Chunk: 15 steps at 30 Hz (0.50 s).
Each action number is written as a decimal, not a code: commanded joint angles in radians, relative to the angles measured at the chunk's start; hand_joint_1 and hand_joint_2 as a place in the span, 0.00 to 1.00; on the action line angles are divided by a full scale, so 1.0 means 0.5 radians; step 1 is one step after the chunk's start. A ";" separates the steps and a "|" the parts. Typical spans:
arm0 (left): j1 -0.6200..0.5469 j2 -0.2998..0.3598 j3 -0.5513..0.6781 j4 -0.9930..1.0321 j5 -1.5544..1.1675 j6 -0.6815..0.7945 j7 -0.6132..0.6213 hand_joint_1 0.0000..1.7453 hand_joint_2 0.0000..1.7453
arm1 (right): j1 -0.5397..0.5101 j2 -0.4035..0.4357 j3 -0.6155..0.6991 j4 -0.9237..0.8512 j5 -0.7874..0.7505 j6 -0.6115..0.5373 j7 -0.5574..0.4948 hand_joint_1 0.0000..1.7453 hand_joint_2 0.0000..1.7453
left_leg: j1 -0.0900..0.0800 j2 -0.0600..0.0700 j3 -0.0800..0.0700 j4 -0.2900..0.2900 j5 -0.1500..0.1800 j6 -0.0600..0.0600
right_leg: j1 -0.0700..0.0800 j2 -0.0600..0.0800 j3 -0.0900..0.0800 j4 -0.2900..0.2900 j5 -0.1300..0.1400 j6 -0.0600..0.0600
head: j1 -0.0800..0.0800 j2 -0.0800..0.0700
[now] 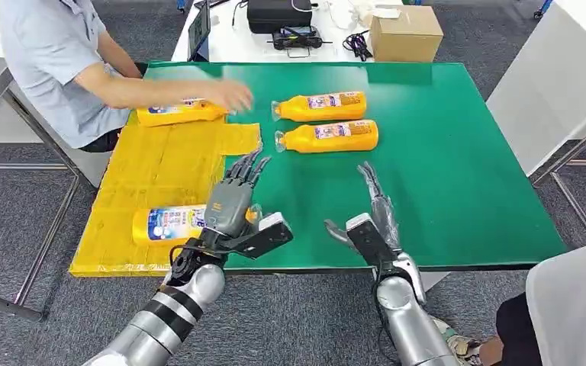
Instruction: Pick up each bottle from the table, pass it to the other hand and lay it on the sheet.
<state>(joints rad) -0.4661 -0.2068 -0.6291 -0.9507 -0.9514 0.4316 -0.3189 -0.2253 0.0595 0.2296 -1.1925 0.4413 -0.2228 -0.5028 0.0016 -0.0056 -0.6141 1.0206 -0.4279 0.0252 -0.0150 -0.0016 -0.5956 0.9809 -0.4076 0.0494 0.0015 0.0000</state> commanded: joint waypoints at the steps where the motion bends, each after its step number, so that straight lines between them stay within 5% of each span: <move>1: 0.203 -0.090 0.141 -0.211 0.745 0.247 -0.310 0.00 1.00 | 0.096 0.090 -0.110 -0.262 -0.496 0.209 -0.030 0.00 1.00 | 0.001 0.003 0.008 -0.002 -0.004 -0.003 | 0.001 0.002 0.007 -0.001 -0.004 -0.005 | -0.001 0.000; 2: 0.270 -0.113 0.156 -0.281 0.939 0.253 -0.380 0.00 1.00 | 0.139 0.088 -0.120 -0.313 -0.545 0.204 -0.024 0.00 1.00 | 0.000 0.002 0.005 -0.001 -0.002 -0.002 | 0.001 0.001 0.003 0.000 -0.002 -0.003 | 0.000 0.000; 3: 0.304 -0.116 0.149 -0.311 1.052 0.250 -0.411 0.00 1.00 | 0.162 0.084 -0.127 -0.338 -0.568 0.199 -0.020 0.00 0.00 | 0.000 0.000 0.009 -0.002 -0.004 -0.003 | 0.001 -0.001 0.008 -0.001 -0.005 -0.004 | -0.001 0.000; 6: 0.429 -0.123 0.159 -0.430 1.412 0.196 -0.451 0.00 1.00 | 0.225 0.154 -0.224 -0.366 -0.643 0.027 0.127 0.00 0.00 | 0.000 -0.002 0.007 -0.002 -0.004 -0.002 | 0.001 -0.002 0.007 -0.002 -0.005 -0.003 | 0.000 0.000; 7: 0.462 -0.117 0.172 -0.465 1.527 0.142 -0.416 0.00 1.00 | 0.232 0.188 -0.250 -0.356 -0.638 -0.082 0.230 0.00 1.00 | 0.000 -0.001 0.006 -0.001 -0.004 -0.002 | 0.001 -0.001 0.006 -0.001 -0.004 -0.003 | -0.001 0.000; 15: 0.556 -0.098 0.217 -0.569 2.016 -0.128 -0.411 0.00 1.00 | 0.267 0.111 -0.232 -0.410 -0.511 -0.300 0.055 0.00 1.00 | 0.000 0.002 0.001 -0.001 -0.004 -0.003 | 0.001 0.002 -0.001 -0.001 -0.002 -0.003 | -0.001 0.000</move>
<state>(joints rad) -0.2339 -0.2686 -0.5593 -1.1665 -0.0516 0.4418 -0.5165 -0.1062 0.1266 0.1542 -1.3611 0.1271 -0.3048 -0.4117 0.0016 -0.0054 -0.6161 1.0205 -0.4287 0.0250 -0.0151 -0.0016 -0.5981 0.9804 -0.4078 0.0494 0.0012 0.0000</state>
